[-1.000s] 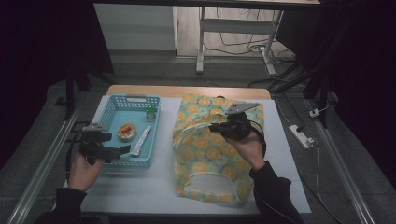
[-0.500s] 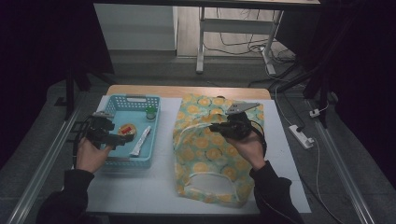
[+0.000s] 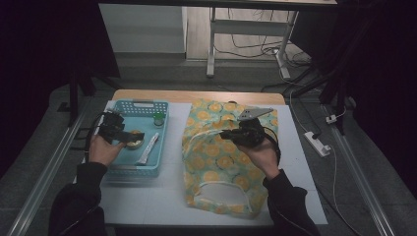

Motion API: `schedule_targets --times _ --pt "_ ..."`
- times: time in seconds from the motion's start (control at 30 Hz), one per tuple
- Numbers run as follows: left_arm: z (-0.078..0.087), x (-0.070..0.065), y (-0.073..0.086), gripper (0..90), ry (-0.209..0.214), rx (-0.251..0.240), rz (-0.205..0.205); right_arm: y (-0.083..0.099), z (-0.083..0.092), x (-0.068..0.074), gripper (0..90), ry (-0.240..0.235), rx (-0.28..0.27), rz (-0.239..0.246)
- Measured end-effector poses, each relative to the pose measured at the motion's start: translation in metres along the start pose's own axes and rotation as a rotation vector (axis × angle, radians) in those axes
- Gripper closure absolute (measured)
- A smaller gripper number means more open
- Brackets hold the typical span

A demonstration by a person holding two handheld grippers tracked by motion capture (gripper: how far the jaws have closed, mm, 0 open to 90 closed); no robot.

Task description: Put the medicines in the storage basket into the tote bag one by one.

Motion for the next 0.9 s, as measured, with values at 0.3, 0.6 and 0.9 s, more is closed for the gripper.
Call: schedule_targets --times 0.3,0.6,0.9 --pt "-0.024 0.014 -0.004 0.0 -0.037 0.085 0.033 0.000 0.000 0.000 90.0 0.000 -0.002 0.001" --pt "-0.039 0.019 -0.005 0.0 -0.069 0.144 0.047 -0.001 0.001 0.001 90.0 0.002 -0.007 -0.003" --pt "-0.050 0.017 -0.002 0.0 -0.136 0.241 0.013 -0.003 0.001 0.002 90.0 0.002 -0.007 0.007"
Point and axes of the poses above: each handheld gripper's, and its own axes: z roughly backward along the jaws, y roughly out of its underside, x roughly to its left, the point moved 3 cm from there along -z, roughly forward along the jaws, and after that the axes turned 9 degrees about z, right-handed, at the moved point
